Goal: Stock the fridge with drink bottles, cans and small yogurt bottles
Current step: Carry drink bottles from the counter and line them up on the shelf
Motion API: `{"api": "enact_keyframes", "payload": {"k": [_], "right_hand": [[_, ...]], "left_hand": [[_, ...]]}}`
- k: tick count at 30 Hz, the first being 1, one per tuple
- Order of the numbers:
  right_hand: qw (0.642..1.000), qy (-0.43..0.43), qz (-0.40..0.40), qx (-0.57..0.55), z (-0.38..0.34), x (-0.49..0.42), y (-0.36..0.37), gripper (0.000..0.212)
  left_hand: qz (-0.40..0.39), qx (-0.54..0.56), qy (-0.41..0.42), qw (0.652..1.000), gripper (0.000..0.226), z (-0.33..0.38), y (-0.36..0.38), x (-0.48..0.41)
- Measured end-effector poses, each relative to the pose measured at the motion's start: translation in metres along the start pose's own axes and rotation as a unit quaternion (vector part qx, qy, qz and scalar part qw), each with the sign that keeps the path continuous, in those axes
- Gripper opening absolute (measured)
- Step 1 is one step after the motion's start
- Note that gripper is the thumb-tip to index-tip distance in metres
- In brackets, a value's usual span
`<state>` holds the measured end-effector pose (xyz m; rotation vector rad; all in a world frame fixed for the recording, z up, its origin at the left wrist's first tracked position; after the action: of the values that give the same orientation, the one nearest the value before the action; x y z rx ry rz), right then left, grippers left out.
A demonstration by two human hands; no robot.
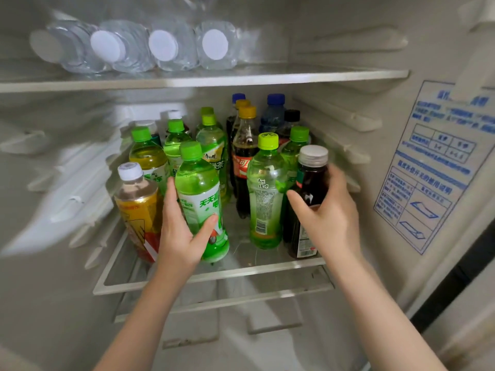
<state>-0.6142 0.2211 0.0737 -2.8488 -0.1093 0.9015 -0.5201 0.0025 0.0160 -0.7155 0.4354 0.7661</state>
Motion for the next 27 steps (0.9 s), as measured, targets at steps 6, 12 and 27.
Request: {"api": "enact_keyframes", "payload": {"k": [6,12,27], "right_hand": [[0.999,-0.027,0.027,-0.019,0.0,0.008,-0.009,0.054],[0.994,-0.039,0.079,-0.058,0.004,0.029,-0.018,0.056],[0.991,0.003,0.096,-0.089,0.01,0.048,-0.037,0.054]], "left_hand": [[0.009,0.0,0.014,1.0,0.092,0.001,0.005,0.007],[0.118,-0.136,0.074,0.981,0.082,0.022,0.007,0.015],[-0.04,-0.325,0.27,0.905,0.045,0.145,0.052,-0.093]]}}
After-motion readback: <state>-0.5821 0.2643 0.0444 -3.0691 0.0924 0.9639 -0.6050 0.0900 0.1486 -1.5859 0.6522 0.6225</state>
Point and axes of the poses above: each hand's wrist, its own x-axis away from the middle knuckle, its own y-axis out of the palm, z = x × y, the point moved 2 cm from there along -x, towards the middle knuckle, and after that the axes turned 14 degrees about -x, right-handed, at the moved point
